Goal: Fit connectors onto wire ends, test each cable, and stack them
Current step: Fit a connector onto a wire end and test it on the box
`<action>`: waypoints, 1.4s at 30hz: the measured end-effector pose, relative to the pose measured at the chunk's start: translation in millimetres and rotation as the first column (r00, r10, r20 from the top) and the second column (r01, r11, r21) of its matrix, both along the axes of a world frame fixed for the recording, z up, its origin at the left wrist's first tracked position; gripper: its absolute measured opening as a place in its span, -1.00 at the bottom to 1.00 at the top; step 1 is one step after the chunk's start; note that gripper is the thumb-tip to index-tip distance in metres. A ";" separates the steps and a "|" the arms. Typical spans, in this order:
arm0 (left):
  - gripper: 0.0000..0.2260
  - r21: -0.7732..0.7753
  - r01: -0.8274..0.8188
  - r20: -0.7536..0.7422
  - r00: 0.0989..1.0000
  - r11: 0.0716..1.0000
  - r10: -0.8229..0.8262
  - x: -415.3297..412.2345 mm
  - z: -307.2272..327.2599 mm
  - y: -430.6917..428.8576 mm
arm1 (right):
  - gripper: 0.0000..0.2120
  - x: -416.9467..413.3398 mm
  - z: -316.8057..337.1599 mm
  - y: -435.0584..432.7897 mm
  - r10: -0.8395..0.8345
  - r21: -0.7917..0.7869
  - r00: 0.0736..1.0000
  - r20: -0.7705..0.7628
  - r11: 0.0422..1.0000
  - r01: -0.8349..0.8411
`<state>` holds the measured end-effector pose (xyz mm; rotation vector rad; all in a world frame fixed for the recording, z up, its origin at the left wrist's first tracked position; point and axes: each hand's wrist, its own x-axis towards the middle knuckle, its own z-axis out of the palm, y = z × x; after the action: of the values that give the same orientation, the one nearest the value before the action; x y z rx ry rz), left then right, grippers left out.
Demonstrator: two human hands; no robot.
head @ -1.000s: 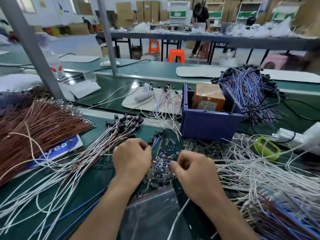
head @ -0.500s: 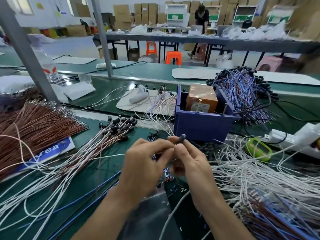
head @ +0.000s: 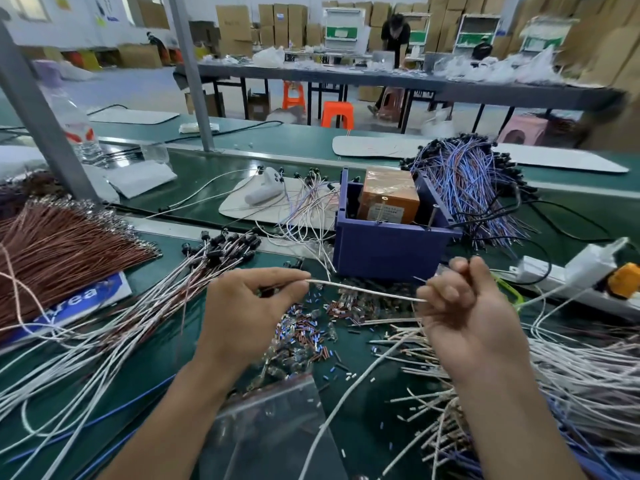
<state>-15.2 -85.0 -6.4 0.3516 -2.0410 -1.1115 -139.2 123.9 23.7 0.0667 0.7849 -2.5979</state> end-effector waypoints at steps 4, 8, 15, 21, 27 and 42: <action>-0.79 -0.016 0.007 0.021 1.000 1.000 -0.007 4.3 4.1 2.8 | -0.76 -4.1 -3.1 9.0 0.136 0.136 0.981 -0.138 0.984 -0.117; -0.86 -0.081 0.062 0.068 0.996 0.995 -0.057 8.1 5.7 11.0 | -0.82 3.4 -6.7 5.3 0.434 0.292 0.870 -0.235 0.885 -0.362; -0.87 -0.164 0.241 0.072 0.970 0.957 -0.232 6.0 0.4 22.9 | -0.83 28.7 -12.3 -19.5 0.710 0.780 0.621 -0.333 0.577 -0.242; -0.78 0.085 0.162 0.038 0.985 0.983 -0.166 6.6 1.3 11.2 | -0.86 24.6 -16.7 -23.2 0.566 0.822 0.763 -0.312 0.563 -0.081; -0.89 0.394 0.002 0.004 1.000 0.919 -0.003 5.3 2.6 -14.7 | -0.86 9.3 -12.9 -9.6 0.393 0.720 0.901 -0.185 0.678 -0.148; -0.84 0.625 0.021 -0.086 0.995 0.781 0.042 1.5 1.3 -11.0 | -0.86 5.5 -17.4 -5.4 0.184 0.805 0.893 -0.410 0.535 0.259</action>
<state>-13.7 -96.0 -5.1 0.6228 -1.5266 -1.7576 -133.7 118.5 6.4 -0.2583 2.2042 -1.9854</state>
